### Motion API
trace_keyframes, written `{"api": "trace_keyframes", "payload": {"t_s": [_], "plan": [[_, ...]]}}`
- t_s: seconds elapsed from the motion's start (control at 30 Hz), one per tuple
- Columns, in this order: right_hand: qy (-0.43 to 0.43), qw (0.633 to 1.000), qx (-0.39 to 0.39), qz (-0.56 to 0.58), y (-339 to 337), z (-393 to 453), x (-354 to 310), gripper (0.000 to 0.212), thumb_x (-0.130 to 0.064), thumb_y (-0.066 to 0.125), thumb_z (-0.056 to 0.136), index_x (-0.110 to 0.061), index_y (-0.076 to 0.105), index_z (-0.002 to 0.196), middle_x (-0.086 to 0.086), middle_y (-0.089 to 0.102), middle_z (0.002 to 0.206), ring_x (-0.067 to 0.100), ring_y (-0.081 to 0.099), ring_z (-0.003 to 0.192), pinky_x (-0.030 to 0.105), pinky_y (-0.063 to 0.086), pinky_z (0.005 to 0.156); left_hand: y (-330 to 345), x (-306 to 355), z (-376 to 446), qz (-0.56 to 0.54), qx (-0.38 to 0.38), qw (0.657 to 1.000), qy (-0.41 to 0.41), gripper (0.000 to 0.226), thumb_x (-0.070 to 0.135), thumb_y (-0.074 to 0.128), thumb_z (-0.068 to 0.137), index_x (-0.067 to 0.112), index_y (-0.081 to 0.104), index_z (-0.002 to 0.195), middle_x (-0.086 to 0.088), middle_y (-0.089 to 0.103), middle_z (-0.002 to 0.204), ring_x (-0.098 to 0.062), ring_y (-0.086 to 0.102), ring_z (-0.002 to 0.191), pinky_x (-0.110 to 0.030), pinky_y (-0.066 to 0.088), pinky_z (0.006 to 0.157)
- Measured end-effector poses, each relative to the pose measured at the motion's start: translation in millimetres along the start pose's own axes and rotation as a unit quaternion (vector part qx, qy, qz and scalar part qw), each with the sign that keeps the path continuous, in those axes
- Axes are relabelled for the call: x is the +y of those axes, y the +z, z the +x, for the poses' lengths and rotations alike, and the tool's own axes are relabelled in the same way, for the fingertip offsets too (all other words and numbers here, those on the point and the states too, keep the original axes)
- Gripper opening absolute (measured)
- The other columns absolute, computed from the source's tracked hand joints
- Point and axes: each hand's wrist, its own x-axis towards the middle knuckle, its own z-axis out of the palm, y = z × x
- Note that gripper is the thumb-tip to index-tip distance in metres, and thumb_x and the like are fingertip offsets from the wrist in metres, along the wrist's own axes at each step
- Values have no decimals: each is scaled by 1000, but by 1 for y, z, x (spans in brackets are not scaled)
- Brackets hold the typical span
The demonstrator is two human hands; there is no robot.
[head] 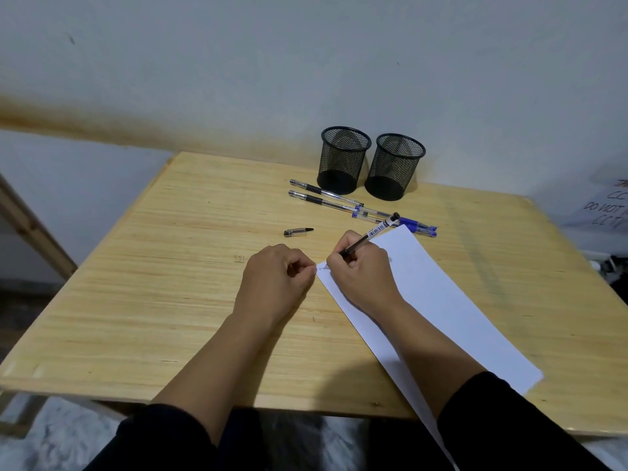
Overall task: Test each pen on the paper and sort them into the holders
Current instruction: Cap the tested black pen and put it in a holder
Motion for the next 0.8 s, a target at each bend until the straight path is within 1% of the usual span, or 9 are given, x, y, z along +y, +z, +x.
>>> {"api": "trace_keyframes", "payload": {"t_s": [0.03,0.1,0.2,0.27,0.37,0.53,0.7,0.8], "plan": [[-2,1000,0,-3,0,0,0,7,-12,54,85,-8,57,80,12,59,65,11,47,55,14,37,47,0,0,0,0,0,1000,2,11,26,63,80,26,74,83,5,66,79,-11,56,76,-16,37,62],[-8,1000,0,-1,1,0,0,7,-12,54,85,-8,57,80,10,58,64,10,47,54,11,37,45,1,0,-1,2,-1,1000,15,14,26,62,82,27,73,89,5,67,84,-11,56,79,-21,40,67],[-9,1000,8,1,0,0,0,6,-11,54,85,-9,56,79,7,56,61,9,46,52,11,36,45,3,-1,-1,11,-12,999,36,20,27,58,85,31,71,100,7,67,90,-8,53,85,-20,35,72],[-11,1000,7,-5,1,0,0,6,-12,55,85,-8,57,80,9,57,62,9,46,52,12,36,45,4,-2,-1,13,-15,999,36,20,27,58,86,31,71,101,6,67,92,-10,53,88,-20,34,73],[-11,1000,11,-9,1,1,0,6,-13,54,85,-9,56,81,10,57,63,9,46,52,9,35,43,3,-2,-1,11,-15,999,33,20,27,58,86,30,71,101,6,67,92,-11,54,90,-20,35,74],[-16,1000,20,-3,1,-1,-1,7,-12,54,86,-11,54,79,1,51,56,9,44,50,7,36,44,3,-2,-1,8,-16,999,32,20,27,58,86,30,71,100,7,67,91,-8,52,88,-20,35,74],[-22,999,25,-1,0,-1,-2,8,-11,54,86,-10,53,79,0,49,55,9,44,50,6,36,45,3,-2,-1,6,-14,999,31,19,27,58,86,29,72,100,6,67,90,-10,54,89,-19,35,75],[-25,999,27,-3,1,-1,-1,8,-11,54,86,-10,52,78,1,49,55,9,43,49,8,35,44,3,-2,-1,3,-14,999,32,19,26,58,86,29,72,99,6,67,91,-8,53,85,-20,36,74]]}}
